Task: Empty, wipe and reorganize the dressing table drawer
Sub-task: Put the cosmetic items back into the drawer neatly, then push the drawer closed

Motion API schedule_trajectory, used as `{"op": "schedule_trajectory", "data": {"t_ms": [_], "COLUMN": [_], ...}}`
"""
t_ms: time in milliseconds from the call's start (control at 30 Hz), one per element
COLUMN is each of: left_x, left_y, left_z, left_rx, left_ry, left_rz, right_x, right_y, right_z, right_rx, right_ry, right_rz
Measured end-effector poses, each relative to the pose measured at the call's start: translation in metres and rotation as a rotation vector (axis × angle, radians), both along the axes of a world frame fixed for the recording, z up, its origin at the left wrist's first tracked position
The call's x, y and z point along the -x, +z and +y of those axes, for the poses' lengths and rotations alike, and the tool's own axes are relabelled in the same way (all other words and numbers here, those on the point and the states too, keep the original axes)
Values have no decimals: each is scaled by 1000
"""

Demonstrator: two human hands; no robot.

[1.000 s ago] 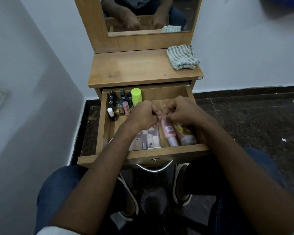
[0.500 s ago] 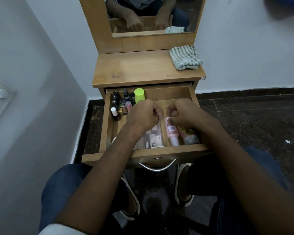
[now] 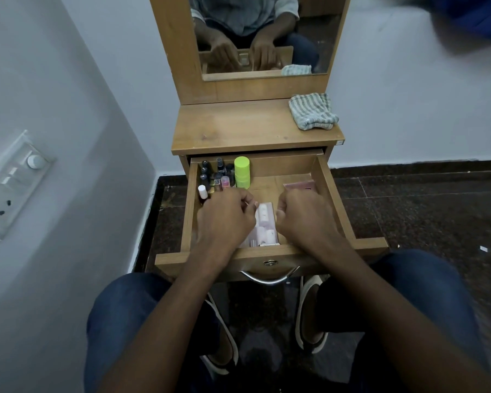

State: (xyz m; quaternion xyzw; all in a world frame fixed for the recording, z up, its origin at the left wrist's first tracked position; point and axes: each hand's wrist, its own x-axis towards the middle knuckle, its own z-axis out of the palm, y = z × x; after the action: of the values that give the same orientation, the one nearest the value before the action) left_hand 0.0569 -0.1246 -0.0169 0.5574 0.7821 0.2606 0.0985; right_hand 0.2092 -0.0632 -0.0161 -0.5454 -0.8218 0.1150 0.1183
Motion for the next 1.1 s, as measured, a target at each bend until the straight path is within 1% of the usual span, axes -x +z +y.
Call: {"op": "schedule_trajectory", "data": {"t_ms": [67,267,367,533,600,833,967,1033,1100], "left_x": [-6,-4,-4,-7,-8,-4,-12,-17,-17], "left_y": [-1,3,2,2,2,16,13,6,3], "left_z": [-2,4,5,-2,-1,2,-7,-8,-3], "left_rx": [16,-85,-100,-171,-173,-330,-251,-228,-264], "left_ry": [-4,42,41,25,25,48,67,51,31], "left_rz": [63,153,168,176,216,244,156,175,224], "right_x": [3,8,9,6,9,15,7,7,10], "right_y": [3,8,11,7,5,15,10,2,0], "right_z": [-2,-3,-2,-19,-20,-1,-14,-23,-23], "right_rx": [-51,-180,-232,-215,-232,-351,-282,-274,-306], "right_ry": [0,42,61,66,81,65,56,89,104], "right_rz": [12,25,21,71,74,79,93,106,118]}}
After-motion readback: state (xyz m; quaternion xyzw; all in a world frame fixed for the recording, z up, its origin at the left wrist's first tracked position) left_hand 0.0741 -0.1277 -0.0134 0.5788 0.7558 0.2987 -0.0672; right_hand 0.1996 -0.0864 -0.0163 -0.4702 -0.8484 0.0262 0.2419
